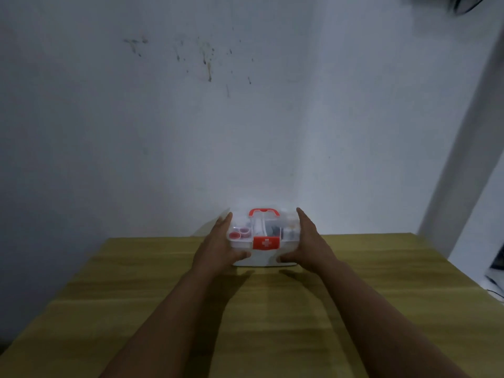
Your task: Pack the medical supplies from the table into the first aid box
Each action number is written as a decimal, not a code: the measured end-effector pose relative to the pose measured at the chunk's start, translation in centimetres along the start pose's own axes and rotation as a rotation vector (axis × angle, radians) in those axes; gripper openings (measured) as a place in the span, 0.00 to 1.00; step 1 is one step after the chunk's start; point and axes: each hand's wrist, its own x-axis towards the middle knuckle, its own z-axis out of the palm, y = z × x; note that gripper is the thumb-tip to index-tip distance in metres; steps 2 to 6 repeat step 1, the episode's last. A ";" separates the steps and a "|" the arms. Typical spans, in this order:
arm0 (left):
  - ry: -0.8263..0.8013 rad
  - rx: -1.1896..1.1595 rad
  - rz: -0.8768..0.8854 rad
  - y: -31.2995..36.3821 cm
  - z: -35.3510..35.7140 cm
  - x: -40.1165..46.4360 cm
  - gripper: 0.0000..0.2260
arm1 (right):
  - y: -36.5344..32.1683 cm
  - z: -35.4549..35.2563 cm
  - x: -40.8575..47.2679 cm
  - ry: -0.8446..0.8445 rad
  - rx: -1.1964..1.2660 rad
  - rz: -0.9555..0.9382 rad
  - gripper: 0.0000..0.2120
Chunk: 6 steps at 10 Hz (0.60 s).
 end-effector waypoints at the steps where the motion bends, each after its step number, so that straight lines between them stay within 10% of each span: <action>1: 0.039 -0.083 0.014 1.3 -0.7 -1.9 0.50 | -0.5 -1.3 -1.8 0.046 0.087 0.014 0.72; 6: 0.039 -0.083 0.014 1.3 -0.7 -1.9 0.50 | -0.5 -1.3 -1.8 0.046 0.087 0.014 0.72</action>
